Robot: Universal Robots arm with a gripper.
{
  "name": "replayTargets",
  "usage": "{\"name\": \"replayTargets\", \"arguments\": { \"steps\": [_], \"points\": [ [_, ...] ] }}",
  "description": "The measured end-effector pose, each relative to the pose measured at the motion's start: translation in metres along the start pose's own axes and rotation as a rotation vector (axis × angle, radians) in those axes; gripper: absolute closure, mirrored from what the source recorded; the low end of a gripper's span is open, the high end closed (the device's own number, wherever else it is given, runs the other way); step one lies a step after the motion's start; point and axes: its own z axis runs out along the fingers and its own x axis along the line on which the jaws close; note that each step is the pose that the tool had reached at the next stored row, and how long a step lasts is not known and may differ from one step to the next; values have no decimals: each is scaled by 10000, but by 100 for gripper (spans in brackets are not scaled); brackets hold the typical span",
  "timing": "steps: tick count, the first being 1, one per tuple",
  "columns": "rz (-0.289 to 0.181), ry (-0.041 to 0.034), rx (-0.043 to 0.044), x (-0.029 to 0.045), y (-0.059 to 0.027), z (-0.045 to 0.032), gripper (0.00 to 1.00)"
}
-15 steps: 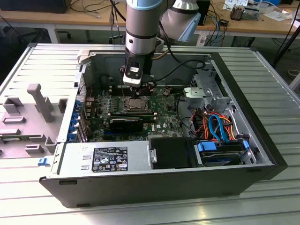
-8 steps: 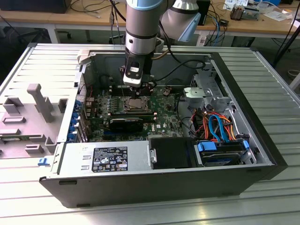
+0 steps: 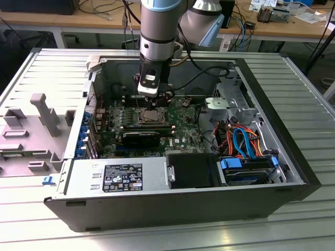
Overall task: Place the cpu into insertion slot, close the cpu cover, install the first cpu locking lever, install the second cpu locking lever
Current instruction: 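Install the first cpu locking lever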
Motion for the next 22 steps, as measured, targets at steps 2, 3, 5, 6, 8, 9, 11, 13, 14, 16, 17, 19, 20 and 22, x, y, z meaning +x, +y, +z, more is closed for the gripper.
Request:
{"name": "replayTargets", "arguments": {
  "steps": [2, 3, 5, 6, 8, 9, 11, 13, 14, 16, 17, 19, 20, 22],
  "points": [
    [-13, 0, 1, 0, 0, 0, 89],
    [-17, 0, 1, 0, 0, 0, 89],
    [-27, -1, 1, 0, 0, 0, 89],
    [-32, -1, 2, 0, 0, 0, 89],
    [-45, -1, 2, 0, 0, 0, 89],
    [-50, -1, 2, 0, 0, 0, 89],
    [-62, -2, 3, 0, 0, 0, 89],
    [-75, -2, 4, 0, 0, 0, 89],
    [-79, -2, 4, 0, 0, 0, 89],
    [-91, -2, 4, 0, 0, 0, 89],
    [-98, -2, 5, 0, 0, 0, 89],
    [-112, -3, 6, 0, 0, 0, 89],
    [-118, -3, 6, 0, 0, 0, 89],
    [-131, -3, 7, 0, 0, 0, 89]
  ]
}}
